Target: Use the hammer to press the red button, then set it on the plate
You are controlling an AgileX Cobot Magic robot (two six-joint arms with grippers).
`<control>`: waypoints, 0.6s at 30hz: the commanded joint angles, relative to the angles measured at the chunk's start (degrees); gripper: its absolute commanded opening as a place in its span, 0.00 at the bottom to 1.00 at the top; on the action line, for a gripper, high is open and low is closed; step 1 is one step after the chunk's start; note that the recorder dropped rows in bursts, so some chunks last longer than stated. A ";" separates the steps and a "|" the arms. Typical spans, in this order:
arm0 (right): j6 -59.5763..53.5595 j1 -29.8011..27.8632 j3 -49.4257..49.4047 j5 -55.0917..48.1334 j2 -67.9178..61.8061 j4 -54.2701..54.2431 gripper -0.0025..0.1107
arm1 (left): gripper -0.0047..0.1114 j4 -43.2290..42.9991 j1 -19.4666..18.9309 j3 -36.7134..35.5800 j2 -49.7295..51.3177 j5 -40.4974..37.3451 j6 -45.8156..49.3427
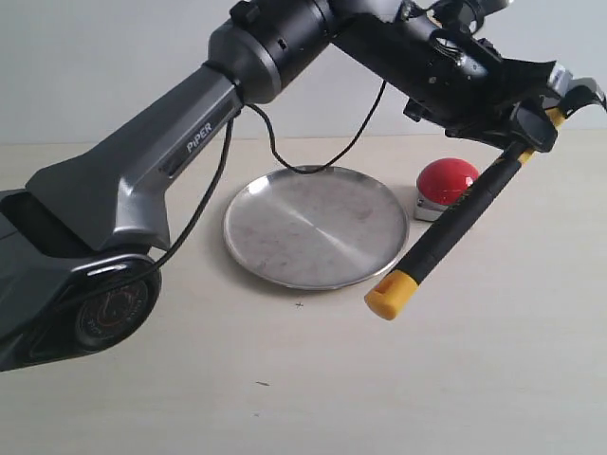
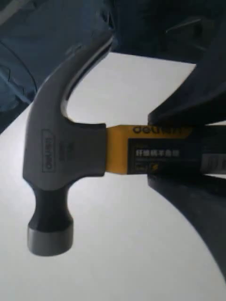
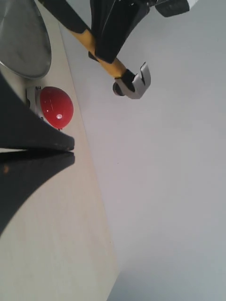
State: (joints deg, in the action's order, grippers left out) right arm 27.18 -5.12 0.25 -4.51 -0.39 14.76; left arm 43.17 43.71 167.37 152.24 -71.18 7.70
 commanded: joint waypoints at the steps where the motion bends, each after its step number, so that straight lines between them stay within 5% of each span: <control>1: 0.04 -0.30 -0.25 0.16 0.39 0.15 0.02 | 0.04 10.91 -1.95 1.19 -1.50 1.22 4.41; 11: 0.04 -0.30 -0.25 0.16 0.39 0.15 0.02 | 0.04 21.26 -2.53 1.19 0.98 4.28 8.92; 18: 0.04 -0.30 -0.25 0.16 0.39 0.15 0.02 | 0.04 39.24 -2.52 1.19 5.25 6.05 19.84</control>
State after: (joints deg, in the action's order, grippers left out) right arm 27.18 -5.12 0.25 -4.51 -0.39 14.76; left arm 70.45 41.26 167.72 157.26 -66.93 22.36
